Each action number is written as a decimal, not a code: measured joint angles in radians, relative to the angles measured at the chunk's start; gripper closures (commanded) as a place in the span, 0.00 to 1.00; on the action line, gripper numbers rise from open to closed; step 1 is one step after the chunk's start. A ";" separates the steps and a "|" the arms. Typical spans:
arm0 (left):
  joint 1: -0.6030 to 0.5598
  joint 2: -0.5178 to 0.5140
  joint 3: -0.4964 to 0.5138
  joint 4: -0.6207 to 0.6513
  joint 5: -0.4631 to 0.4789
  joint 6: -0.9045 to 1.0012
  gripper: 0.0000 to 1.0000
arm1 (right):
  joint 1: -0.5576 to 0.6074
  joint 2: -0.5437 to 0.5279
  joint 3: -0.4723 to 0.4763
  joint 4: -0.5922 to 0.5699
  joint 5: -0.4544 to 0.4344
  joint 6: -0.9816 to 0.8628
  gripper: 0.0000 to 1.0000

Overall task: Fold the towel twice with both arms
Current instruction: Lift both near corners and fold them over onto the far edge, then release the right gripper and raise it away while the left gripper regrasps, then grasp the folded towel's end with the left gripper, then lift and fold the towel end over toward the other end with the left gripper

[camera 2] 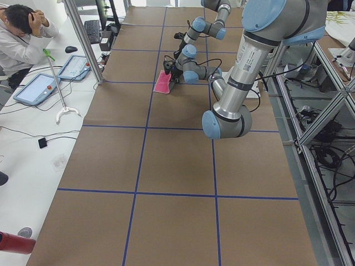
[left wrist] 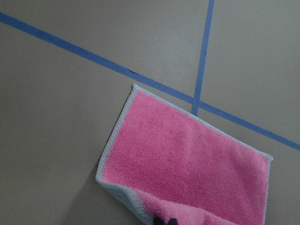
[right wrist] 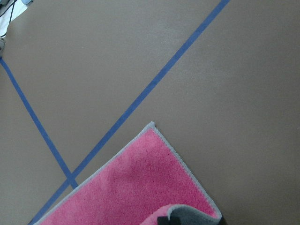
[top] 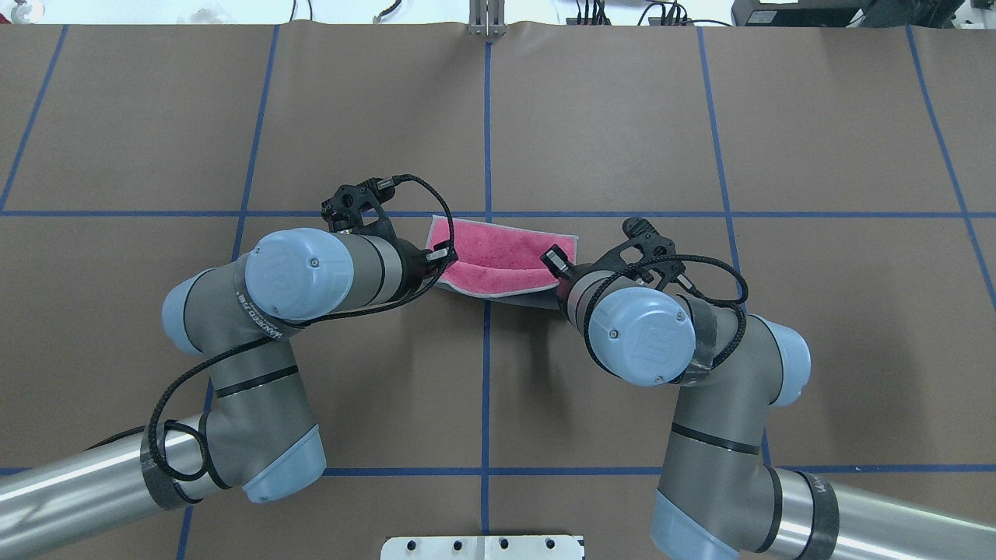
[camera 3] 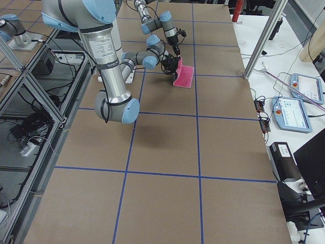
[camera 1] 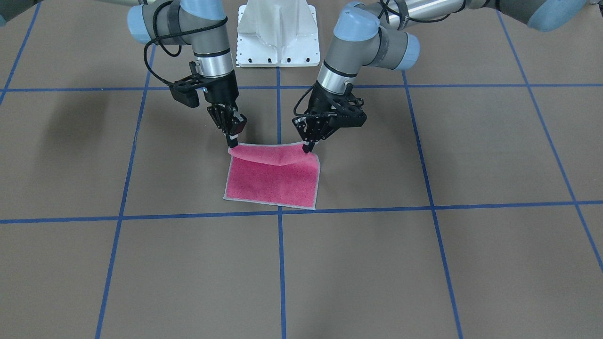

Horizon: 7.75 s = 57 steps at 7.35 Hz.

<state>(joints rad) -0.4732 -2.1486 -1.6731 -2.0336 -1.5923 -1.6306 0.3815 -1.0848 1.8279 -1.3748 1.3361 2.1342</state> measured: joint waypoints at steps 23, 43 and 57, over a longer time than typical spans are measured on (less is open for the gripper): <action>-0.028 -0.024 0.190 -0.132 -0.096 0.044 0.39 | 0.440 -0.022 -0.064 -0.002 0.534 -0.841 0.01; -0.073 0.002 0.190 -0.134 -0.090 -0.040 1.00 | 0.452 -0.059 -0.048 -0.002 0.534 -0.881 0.01; -0.115 0.171 0.016 -0.180 -0.045 0.222 1.00 | 0.676 -0.231 -0.053 0.002 0.684 -1.291 0.01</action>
<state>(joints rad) -0.5884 -1.9775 -1.6575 -2.2133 -1.6373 -1.4082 1.0571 -1.3161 1.7748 -1.3729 2.0203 0.8431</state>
